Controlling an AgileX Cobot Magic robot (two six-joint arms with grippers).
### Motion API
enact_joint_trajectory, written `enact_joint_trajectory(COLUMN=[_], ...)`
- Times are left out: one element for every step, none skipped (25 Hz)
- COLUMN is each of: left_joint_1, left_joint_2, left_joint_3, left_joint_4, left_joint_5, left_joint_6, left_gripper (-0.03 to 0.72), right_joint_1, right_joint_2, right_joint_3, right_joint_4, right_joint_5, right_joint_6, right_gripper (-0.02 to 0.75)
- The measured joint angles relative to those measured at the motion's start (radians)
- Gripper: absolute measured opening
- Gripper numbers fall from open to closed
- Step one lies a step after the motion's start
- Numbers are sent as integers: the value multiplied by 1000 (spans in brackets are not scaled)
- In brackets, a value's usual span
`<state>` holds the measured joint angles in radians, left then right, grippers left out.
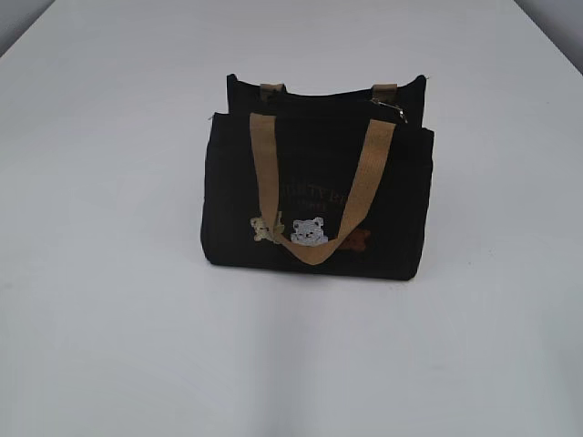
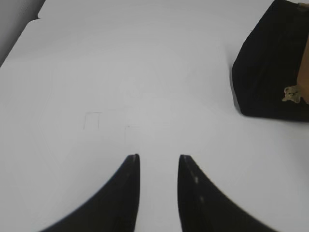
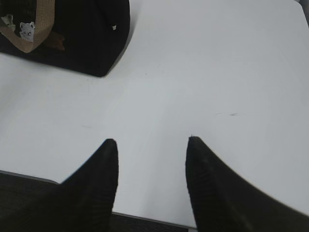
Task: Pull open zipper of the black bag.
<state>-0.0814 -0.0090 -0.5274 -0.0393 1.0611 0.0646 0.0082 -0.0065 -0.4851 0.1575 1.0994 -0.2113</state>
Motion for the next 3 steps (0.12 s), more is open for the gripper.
enact_joint_trajectory(left_joint_1=[0, 0, 0], left_joint_2=[0, 0, 0], left_joint_3=[0, 0, 0], left_joint_4=[0, 0, 0], left_joint_5=[0, 0, 0], left_joint_6=[0, 0, 0], left_gripper=[208, 208, 208], right_joint_1=[-1, -1, -1], right_joint_2=[0, 0, 0], right_joint_3=[0, 0, 0], right_joint_4=[0, 0, 0], right_joint_5=[0, 0, 0], right_joint_6=[0, 0, 0], right_gripper=[362, 362, 362])
